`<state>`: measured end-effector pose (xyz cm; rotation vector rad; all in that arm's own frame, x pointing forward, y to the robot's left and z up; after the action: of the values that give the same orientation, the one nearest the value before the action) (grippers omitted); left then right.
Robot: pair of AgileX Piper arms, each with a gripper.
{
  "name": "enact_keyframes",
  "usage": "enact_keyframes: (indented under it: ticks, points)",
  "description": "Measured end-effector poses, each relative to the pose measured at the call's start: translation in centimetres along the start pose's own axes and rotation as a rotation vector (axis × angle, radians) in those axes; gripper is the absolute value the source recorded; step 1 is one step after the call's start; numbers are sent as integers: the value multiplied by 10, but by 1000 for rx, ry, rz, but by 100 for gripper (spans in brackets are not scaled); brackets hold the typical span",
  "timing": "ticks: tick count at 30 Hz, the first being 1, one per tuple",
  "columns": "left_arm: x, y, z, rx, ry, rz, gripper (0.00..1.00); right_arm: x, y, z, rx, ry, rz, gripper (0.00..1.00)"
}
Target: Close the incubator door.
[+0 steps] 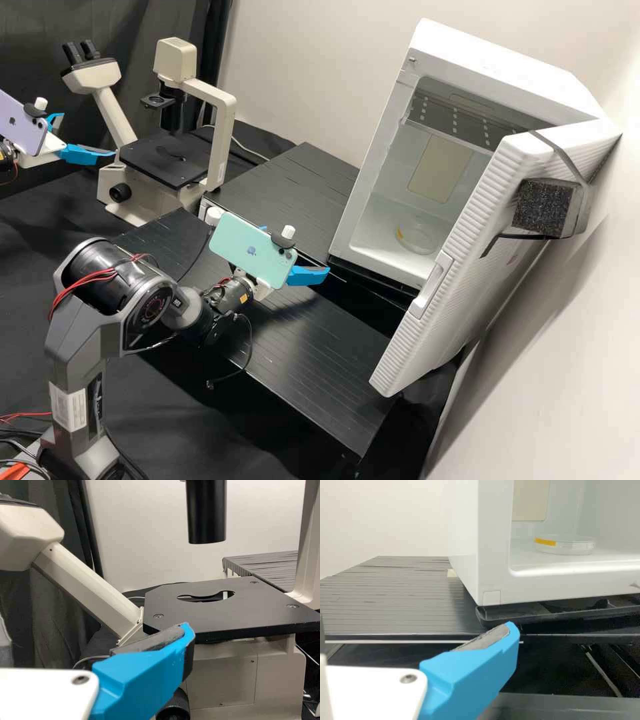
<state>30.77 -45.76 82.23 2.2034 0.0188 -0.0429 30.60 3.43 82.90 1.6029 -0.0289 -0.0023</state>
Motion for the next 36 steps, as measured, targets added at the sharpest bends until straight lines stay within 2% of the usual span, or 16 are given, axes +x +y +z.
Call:
enact_keyframes:
  ticks: [8,12,17,23,25,29,30,36]
  points:
    - [0,0,0,0,0,0,100,-1,0,0,1,-1,2,100]
    - [0,0,0,0,0,0,100,-22,9,6,-2,-12,26,100]
    - [0,0,0,0,0,0,100,-61,35,4,13,37,173,100]
    - [0,0,0,0,0,0,100,-112,63,-4,-16,122,388,100]
    - [0,0,0,0,0,0,100,-125,71,-4,-27,124,441,100]
    - [0,0,0,0,0,0,100,-142,84,-2,-38,109,541,100]
    - [0,0,0,0,0,0,100,-146,89,1,-48,86,573,100]
    - [0,0,0,0,0,0,100,-156,105,20,-59,-24,674,100]
